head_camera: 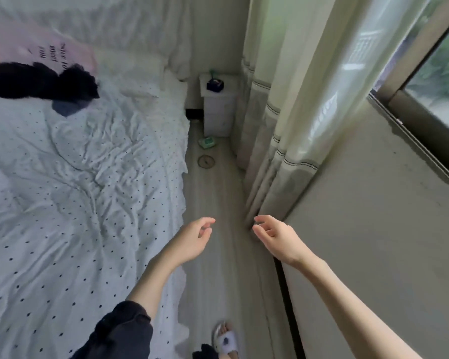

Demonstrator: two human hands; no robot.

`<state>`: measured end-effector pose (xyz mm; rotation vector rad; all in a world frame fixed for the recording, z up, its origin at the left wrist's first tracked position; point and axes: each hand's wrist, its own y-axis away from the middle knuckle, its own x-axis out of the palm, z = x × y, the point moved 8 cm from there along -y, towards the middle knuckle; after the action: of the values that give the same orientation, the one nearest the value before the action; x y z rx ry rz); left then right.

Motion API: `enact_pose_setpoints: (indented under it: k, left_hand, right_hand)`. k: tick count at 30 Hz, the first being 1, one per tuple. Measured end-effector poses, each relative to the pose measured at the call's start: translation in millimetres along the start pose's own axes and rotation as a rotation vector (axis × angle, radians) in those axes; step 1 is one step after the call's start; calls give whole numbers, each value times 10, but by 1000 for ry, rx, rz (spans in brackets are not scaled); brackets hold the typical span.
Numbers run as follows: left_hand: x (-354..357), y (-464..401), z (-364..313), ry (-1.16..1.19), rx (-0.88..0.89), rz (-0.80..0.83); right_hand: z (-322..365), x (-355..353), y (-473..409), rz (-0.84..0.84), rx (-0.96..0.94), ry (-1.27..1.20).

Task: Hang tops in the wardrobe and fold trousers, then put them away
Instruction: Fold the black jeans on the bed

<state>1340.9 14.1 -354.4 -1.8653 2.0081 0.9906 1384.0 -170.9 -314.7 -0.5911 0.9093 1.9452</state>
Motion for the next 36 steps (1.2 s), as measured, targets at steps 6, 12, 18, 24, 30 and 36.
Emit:
enact_pose_setpoints:
  k: [6, 12, 18, 24, 30, 36]
  left_hand:
    - [-802, -843, 182, 76, -112, -155]
    - [-1608, -1716, 573, 92, -240, -305]
    - [-2409, -2869, 740, 142, -349, -417]
    - [-3499, -3608, 945, 170, -439, -565]
    - [-4301, -4125, 1444, 171, -542, -678]
    - [-5114, -4712, 2111, 190, -654, -732]
  right_hand:
    - [640, -259, -1378, 55, -154, 33]
    - [1337, -180, -2767, 157, -304, 106]
    - [2071, -477, -4429, 205, -400, 68]
    - [3170, -562, -5819, 321, -524, 67]
    - [4120, 0, -6808, 497, -673, 161]
    - [5070, 552, -7805, 591, -743, 215]
